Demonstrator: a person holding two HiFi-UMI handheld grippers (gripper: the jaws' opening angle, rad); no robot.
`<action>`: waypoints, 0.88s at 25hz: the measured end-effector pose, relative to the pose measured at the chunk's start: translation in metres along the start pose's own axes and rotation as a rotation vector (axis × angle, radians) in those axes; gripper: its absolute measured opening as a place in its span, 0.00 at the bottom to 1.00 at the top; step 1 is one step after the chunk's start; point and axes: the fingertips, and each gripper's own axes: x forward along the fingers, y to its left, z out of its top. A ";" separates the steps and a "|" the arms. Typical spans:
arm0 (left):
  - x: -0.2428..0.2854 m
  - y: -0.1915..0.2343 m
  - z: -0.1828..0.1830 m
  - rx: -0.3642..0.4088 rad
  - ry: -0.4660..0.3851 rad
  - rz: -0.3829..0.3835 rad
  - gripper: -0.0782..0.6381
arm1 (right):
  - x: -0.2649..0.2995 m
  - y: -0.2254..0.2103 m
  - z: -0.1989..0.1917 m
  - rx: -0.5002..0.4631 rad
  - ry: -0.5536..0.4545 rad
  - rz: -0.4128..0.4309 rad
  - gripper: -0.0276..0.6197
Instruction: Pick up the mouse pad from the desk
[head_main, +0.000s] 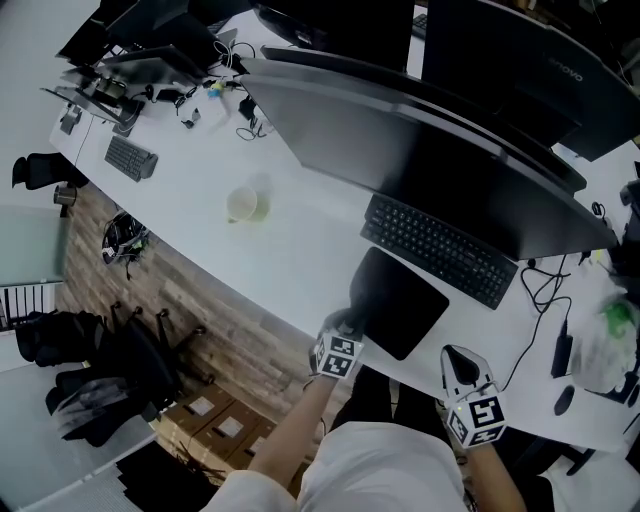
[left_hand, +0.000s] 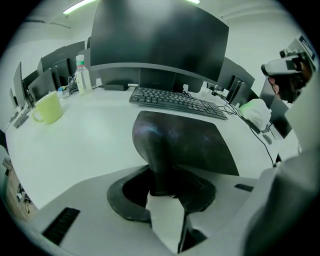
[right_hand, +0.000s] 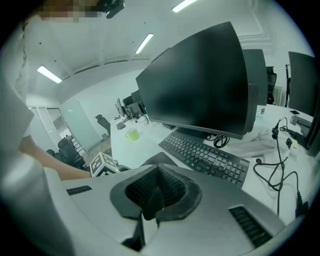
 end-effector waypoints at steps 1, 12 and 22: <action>0.000 0.000 0.002 -0.002 -0.004 -0.004 0.28 | -0.001 0.000 0.002 0.000 0.000 -0.007 0.06; -0.019 -0.004 0.029 -0.011 -0.042 -0.107 0.18 | -0.015 0.007 0.025 -0.015 -0.037 -0.072 0.06; -0.065 -0.032 0.059 0.035 -0.095 -0.231 0.17 | -0.049 0.021 0.041 -0.018 -0.107 -0.154 0.06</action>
